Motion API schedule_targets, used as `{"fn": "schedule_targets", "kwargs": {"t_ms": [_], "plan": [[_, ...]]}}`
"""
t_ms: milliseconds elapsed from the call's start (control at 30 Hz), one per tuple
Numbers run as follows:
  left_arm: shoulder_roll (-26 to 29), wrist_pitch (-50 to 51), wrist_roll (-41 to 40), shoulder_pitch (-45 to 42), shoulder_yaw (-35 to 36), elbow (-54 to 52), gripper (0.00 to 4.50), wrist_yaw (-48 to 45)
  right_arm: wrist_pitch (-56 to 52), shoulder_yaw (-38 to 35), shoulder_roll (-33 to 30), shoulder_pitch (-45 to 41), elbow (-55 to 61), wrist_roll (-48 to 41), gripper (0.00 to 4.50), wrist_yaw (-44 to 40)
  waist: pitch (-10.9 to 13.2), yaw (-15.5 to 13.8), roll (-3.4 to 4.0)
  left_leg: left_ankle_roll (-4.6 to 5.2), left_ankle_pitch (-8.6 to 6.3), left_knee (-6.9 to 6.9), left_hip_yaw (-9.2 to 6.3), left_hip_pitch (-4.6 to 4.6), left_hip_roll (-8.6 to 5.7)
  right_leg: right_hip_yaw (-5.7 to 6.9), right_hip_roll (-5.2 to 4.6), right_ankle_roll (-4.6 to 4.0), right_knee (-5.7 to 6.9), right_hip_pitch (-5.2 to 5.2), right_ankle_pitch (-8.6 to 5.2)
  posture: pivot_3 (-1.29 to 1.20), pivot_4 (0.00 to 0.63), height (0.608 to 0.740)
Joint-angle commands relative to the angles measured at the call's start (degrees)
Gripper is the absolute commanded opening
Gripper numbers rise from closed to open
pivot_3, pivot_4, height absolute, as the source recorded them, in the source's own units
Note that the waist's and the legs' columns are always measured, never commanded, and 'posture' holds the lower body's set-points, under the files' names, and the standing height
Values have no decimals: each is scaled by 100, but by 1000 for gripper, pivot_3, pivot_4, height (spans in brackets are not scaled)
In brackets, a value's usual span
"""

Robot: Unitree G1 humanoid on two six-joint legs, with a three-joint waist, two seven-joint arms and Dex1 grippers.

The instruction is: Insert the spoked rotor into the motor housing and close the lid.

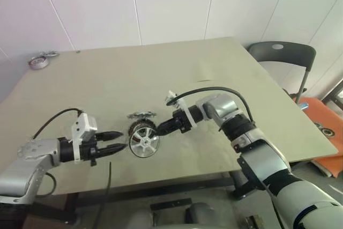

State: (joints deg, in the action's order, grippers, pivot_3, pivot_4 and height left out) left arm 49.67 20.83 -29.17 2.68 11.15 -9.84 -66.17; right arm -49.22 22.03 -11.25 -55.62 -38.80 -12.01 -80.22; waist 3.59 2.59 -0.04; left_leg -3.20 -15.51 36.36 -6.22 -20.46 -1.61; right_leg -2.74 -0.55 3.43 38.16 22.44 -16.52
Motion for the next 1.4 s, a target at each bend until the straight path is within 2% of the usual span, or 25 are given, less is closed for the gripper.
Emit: {"fn": "schedule_targets", "kwargs": {"t_ms": [33, 233, 533, 700, 967, 1200, 1400], "plan": [[300, -179, -3, 83, 460, 47, 2263, -211, 266, -40, 78, -243, -152, 35, 400, -21, 0, 2, 0, 0, 0, -1, 0, -2, 0, 0, 0, 0, -1, 1, 0, 0, 0, 740], [500, -373, 16, 271, 794, 219, 2263, -383, 666, -105, 196, -367, -733, 215, 400, 39, 0, 13, 1, 0, 0, -12, 2, 0, 3, -2, 0, 0, -2, 8, 0, 0, 0, 740], [361, -375, 26, 201, 737, 178, 2263, -267, 1131, -337, 365, -740, -1500, 344, 400, 170, 1, 15, 1, 0, 0, -12, 2, -1, 3, -2, -1, 0, -1, 9, 0, 0, 0, 740], [275, -367, 20, 206, 670, 158, 2263, -203, 939, -303, 261, -829, -1396, 302, 400, -430, 1, 16, 2, 0, 0, -13, 2, -1, 3, -2, -1, 0, 0, 10, 0, 0, 0, 740], [-334, -1053, 616, -745, 310, 868, 2263, 469, 1006, -352, 287, -830, -1432, 416, 400, -422, -1, 0, -1, -2, 1, -8, -1, 2, 2, 1, -1, 0, 6, 5, 1, 0, 0, 740], [-582, -905, 467, -938, 8, 849, 2263, 362, 948, -372, 284, -760, -1348, 423, 400, -381, -1, 42, -2, -2, 1, -19, 2, -11, 1, -4, -3, -1, 7, 25, 2, 0, 0, 740], [-873, -1094, 697, -1305, -181, 1397, 2263, 527, 946, -361, 261, -672, -1278, 440, 400, -323, -2, 50, -2, -2, 1, -11, 1, -8, 0, -3, -4, -1, 15, 21, 3, 0, 0, 740]]}}
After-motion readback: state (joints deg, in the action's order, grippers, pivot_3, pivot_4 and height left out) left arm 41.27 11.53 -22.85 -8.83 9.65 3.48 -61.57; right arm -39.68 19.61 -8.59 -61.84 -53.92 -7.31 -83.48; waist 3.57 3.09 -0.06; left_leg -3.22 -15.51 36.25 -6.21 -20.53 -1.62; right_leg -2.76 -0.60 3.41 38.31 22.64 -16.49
